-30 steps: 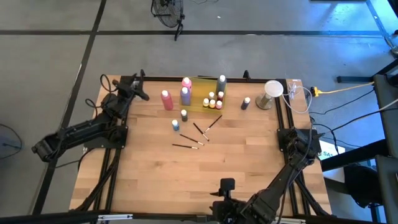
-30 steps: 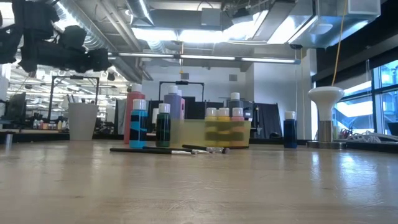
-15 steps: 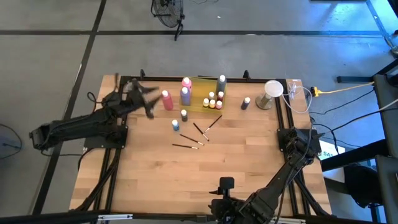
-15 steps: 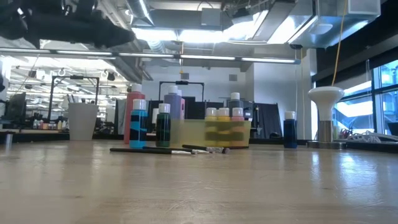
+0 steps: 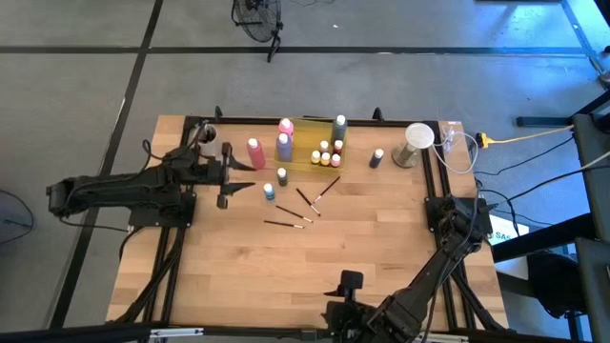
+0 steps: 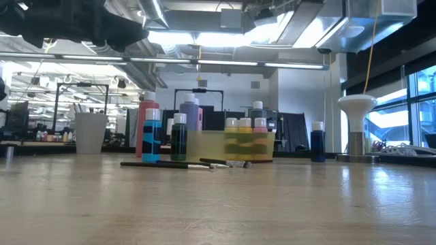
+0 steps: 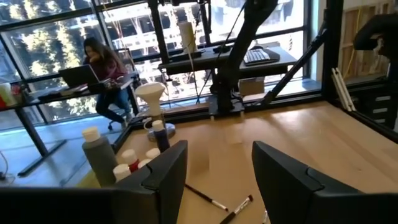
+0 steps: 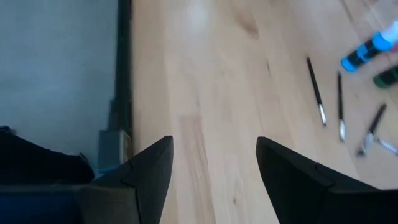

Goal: Pick & Place Paint Supplies
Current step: Put the silver paintbrush into the white cup

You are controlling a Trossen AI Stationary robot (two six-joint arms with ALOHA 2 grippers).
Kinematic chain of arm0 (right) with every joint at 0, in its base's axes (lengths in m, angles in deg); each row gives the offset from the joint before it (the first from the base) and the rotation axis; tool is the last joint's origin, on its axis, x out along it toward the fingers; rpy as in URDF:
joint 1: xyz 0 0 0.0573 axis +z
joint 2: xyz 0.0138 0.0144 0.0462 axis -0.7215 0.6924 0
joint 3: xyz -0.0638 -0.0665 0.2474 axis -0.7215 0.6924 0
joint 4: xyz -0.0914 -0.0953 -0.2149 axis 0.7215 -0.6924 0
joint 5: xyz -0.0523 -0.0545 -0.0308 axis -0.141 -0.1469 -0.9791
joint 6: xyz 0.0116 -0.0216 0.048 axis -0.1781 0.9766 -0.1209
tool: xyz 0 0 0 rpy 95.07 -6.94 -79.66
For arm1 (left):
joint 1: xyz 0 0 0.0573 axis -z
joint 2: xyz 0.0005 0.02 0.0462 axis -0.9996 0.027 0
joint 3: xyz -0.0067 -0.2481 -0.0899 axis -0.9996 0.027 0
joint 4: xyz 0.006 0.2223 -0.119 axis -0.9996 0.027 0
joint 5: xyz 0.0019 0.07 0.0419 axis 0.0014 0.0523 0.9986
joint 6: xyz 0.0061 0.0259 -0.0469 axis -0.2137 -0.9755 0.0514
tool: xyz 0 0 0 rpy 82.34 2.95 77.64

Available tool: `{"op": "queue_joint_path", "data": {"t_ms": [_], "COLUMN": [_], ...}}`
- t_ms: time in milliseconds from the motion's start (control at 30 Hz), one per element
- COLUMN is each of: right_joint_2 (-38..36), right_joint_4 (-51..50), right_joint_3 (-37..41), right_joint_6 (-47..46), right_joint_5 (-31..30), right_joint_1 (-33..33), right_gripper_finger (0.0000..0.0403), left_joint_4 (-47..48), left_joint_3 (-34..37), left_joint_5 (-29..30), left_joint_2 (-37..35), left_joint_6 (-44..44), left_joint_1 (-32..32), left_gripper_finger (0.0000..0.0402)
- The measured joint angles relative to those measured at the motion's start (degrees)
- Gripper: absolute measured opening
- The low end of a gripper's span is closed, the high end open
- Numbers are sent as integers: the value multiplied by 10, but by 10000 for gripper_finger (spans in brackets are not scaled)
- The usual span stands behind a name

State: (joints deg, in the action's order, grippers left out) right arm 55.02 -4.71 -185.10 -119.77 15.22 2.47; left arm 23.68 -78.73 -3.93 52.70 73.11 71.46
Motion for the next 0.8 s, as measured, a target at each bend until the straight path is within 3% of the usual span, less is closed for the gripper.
{"op": "queue_joint_path", "data": {"t_ms": [100, 233, 333, 567, 800], "right_joint_2": [0, 0, 0, 0, 0], "right_joint_4": [-51, -153, -195, -236, -233], "right_joint_3": [0, 0, 0, 0, 0], "right_joint_6": [-73, -181, -217, -210, -208], "right_joint_5": [2, 28, 35, 39, 71], "right_joint_1": [-6, -22, -30, -43, -43], "right_gripper_finger": [233, 233, 233, 234, 234], "left_joint_4": [4, 42, 38, -41, -13], "left_joint_3": [0, 0, 0, 0, -45], "left_joint_5": [-13, -69, -60, 31, 223], "left_joint_2": [0, 12, 36, 109, 213], "left_joint_6": [-5, -113, -119, -141, -182], "left_joint_1": [11, 50, 96, 221, 343], "left_gripper_finger": [175, 176, 175, 173, 175]}}
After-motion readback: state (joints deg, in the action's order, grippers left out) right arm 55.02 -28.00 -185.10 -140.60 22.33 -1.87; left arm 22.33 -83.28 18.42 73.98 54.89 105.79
